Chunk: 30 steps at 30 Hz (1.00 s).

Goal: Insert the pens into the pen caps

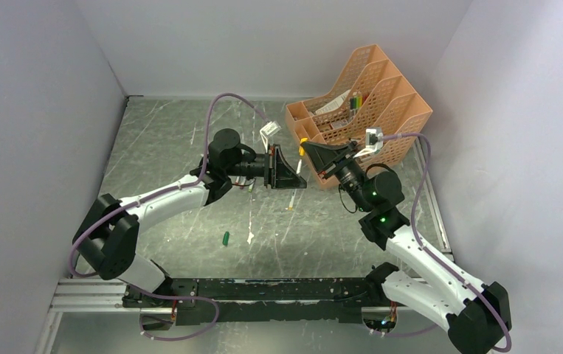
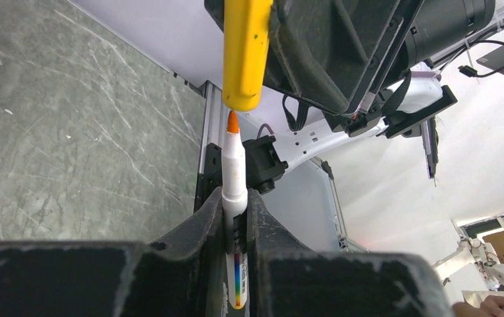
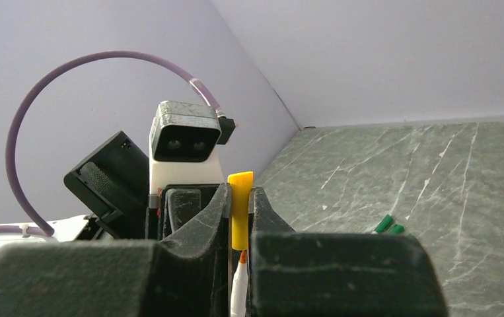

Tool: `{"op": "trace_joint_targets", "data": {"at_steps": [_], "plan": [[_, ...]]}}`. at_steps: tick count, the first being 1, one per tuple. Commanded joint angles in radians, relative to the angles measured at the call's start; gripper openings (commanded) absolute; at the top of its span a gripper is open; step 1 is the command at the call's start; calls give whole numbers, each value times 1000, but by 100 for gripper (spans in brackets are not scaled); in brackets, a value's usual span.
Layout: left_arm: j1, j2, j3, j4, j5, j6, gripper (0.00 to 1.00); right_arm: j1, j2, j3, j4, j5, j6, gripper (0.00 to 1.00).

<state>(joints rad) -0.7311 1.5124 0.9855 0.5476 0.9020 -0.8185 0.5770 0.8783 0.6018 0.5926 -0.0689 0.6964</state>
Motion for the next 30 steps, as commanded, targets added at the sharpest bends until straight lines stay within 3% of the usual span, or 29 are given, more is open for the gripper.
{"op": "trace_joint_targets", "data": {"at_steps": [1, 15, 18, 30], "plan": [[-7, 9, 38, 8, -6, 15, 7, -5, -21, -10, -5, -14, 2, 0], [-6, 9, 63, -56, -48, 71, 7, -5, -12, -47, 12, -22, 34, 0], [-6, -10, 44, -6, -63, 69, 7, -5, -15, -61, 14, -18, 45, 0], [-5, -1, 185, -256, -184, 338, 7, -5, 24, -109, 90, -85, 93, 0]]}}
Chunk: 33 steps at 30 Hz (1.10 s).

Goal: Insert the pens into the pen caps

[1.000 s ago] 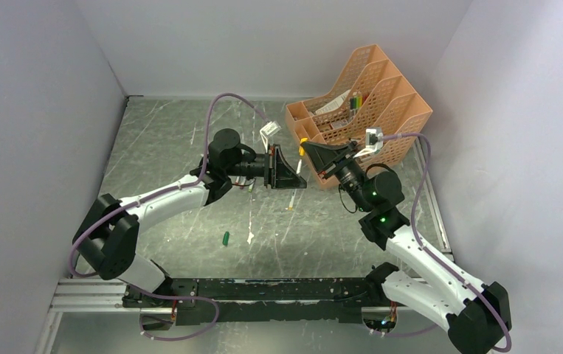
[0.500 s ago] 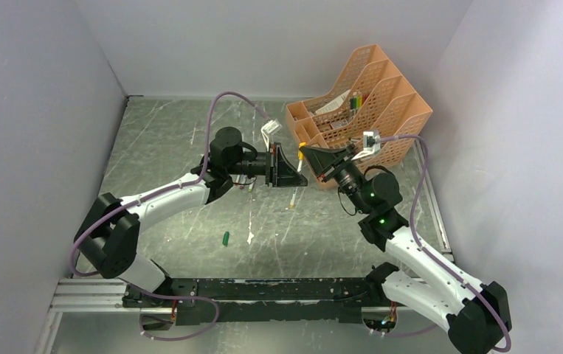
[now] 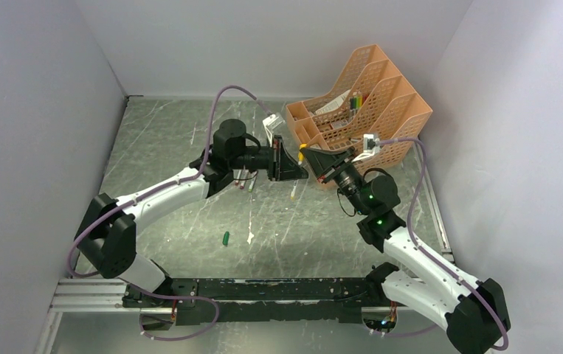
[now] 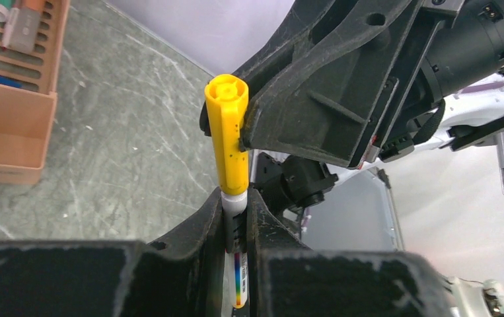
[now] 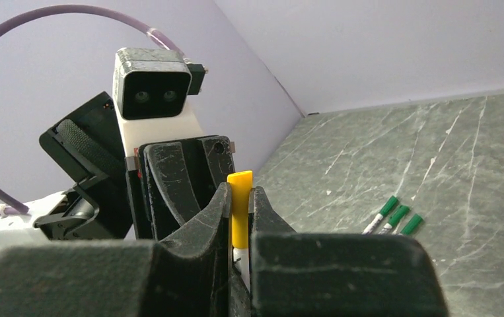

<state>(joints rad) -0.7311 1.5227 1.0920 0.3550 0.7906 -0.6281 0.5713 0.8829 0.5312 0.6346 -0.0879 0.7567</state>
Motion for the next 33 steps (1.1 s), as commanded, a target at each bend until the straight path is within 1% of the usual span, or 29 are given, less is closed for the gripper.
{"op": "trace_joint_targets", "data": {"at_steps": [1, 4, 5, 8, 10, 14, 17, 21, 27, 33], "plan": [[-6, -10, 97, -92, -83, 185, 7, 1, 23, -43, 67, -73, 34, 0], [-5, -9, 144, -174, -89, 283, 7, 1, 15, -22, 38, -76, 7, 0], [-6, -10, 156, -204, -87, 319, 7, 2, 9, -8, 15, -75, -10, 3], [-6, -11, 178, -296, -83, 401, 7, 1, -12, 42, -67, -53, -69, 23], [-7, -5, 193, -352, -86, 443, 7, 1, -25, 70, -111, -36, -105, 33], [-5, 6, 212, -409, -67, 480, 7, 1, -39, 108, -155, -22, -150, 44], [-6, 8, 210, -421, -45, 485, 7, 1, -36, 128, -168, -20, -168, 50], [-6, 7, 206, -435, -9, 490, 7, 1, -10, 157, -195, -8, -197, 52], [-6, -11, 204, -451, -13, 500, 7, 2, 39, 186, -219, -13, -203, 47], [-5, -2, 216, -461, -24, 496, 7, 2, 56, 188, -217, -41, -185, 33]]}}
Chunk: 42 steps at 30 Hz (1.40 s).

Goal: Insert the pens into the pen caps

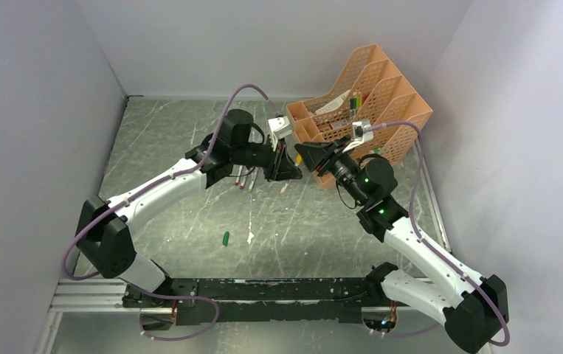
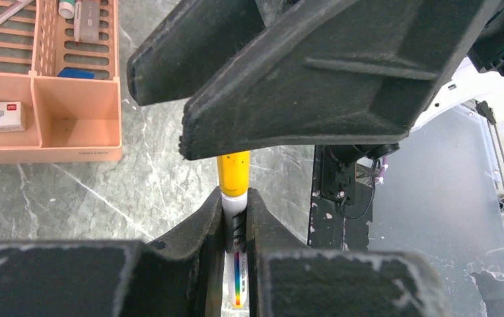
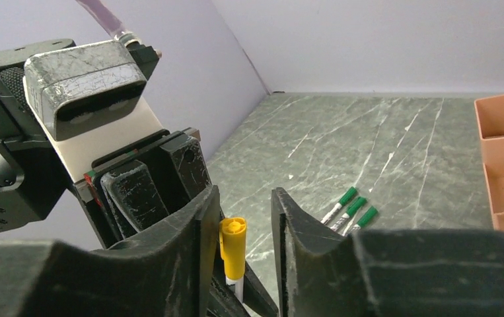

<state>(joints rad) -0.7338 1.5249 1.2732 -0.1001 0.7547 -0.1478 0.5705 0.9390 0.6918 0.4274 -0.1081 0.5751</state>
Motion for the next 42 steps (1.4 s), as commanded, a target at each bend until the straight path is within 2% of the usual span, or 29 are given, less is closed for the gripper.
{"op": "trace_joint_targets", "data": {"at_steps": [1, 5, 8, 18, 29, 42], "plan": [[-3, -1, 35, -2, 12, 12, 7, 3, -1, 26, -13, -17, -3, 28], [-3, 11, 51, -7, 8, 3, 7, 3, -19, 13, -29, -9, 5, 9], [-3, 18, 61, -11, 12, -1, 7, 3, -25, 11, -54, -8, 5, 0], [-3, 3, 94, 16, -50, -18, 7, 4, -13, -13, -156, -24, 14, 0], [-1, 42, 232, 2, -68, -4, 7, 17, -21, -114, -160, -53, 58, 0], [5, 56, 282, 24, -68, 13, 7, 53, -5, -158, -144, -49, 87, 0]]}}
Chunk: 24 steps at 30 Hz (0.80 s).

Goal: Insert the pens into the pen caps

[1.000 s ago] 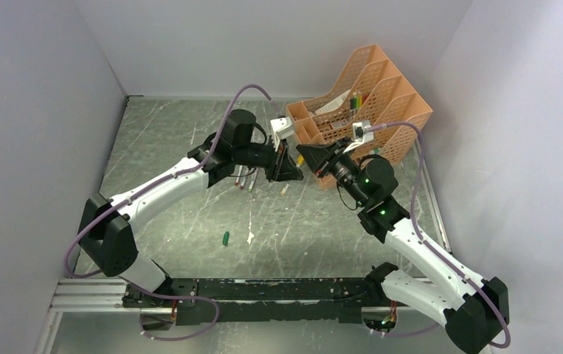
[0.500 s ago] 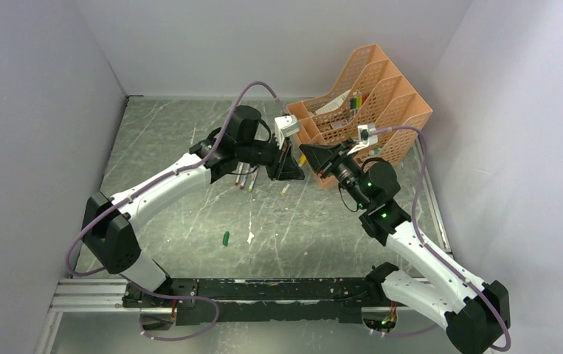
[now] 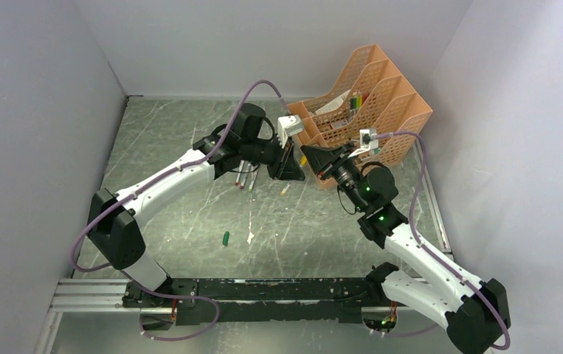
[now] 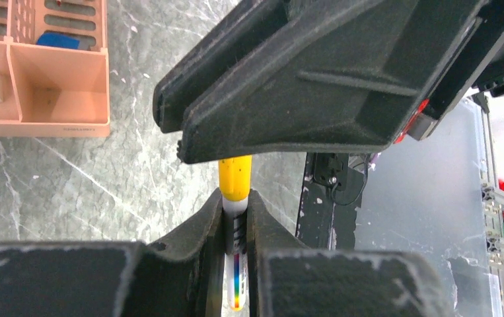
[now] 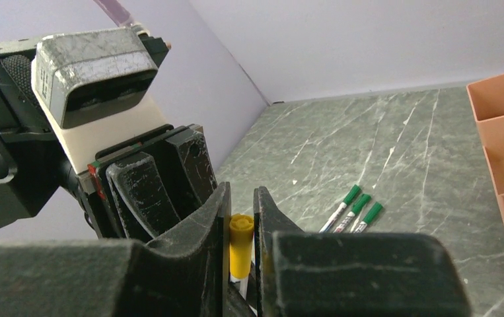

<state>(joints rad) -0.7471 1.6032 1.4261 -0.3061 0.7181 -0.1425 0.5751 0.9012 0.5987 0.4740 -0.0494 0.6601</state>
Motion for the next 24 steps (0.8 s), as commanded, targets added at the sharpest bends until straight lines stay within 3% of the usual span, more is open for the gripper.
{"op": "trace_joint_targets", "data": {"at_steps": [1, 16, 24], "plan": [[19, -20, 133, 233, -28, 7, 7, 52, 35, -66, -189, -107, 5, 0], [63, -38, 165, 272, 11, 0, 7, 136, 97, -65, -214, -66, 24, 0], [74, -56, 111, 259, 47, 7, 7, 141, 58, -33, -236, -9, 22, 0]]}}
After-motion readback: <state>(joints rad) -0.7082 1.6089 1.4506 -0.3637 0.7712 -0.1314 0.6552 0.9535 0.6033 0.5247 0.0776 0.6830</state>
